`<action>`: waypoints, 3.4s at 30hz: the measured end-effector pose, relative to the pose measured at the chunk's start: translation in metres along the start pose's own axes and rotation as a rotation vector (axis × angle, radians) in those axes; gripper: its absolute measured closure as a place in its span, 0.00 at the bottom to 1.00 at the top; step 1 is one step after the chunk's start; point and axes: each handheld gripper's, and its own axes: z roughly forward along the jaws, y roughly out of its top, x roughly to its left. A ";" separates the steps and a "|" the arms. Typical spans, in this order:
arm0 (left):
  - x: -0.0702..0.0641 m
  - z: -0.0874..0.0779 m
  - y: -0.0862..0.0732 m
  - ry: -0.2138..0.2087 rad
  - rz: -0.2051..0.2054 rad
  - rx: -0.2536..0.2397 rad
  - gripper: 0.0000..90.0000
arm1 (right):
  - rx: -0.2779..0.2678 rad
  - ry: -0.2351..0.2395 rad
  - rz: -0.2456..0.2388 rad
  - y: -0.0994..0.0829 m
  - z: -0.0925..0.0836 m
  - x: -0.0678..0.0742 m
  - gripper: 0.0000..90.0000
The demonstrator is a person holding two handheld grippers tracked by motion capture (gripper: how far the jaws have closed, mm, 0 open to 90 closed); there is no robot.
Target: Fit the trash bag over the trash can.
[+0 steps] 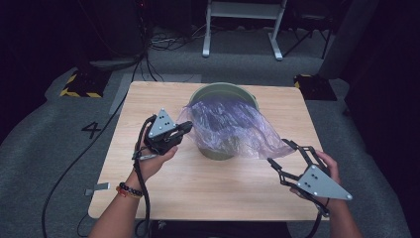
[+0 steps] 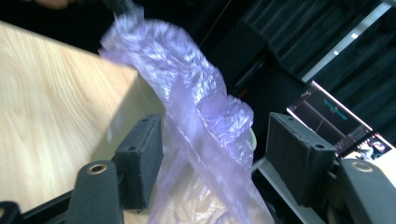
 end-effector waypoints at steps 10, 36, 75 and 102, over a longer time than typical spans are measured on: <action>0.013 0.006 0.001 0.047 -0.027 0.011 0.78 | 0.002 0.070 0.130 0.000 0.029 -0.037 1.00; 0.000 0.019 -0.005 -0.062 -0.224 -0.052 0.47 | 0.081 0.142 0.387 0.004 0.069 -0.060 1.00; 0.036 -0.024 -0.026 -0.014 -0.106 0.021 0.99 | -0.024 0.187 0.478 0.019 0.028 -0.054 1.00; 0.039 0.002 -0.045 0.097 -0.032 0.044 0.95 | 0.086 0.046 0.501 -0.037 0.061 -0.047 1.00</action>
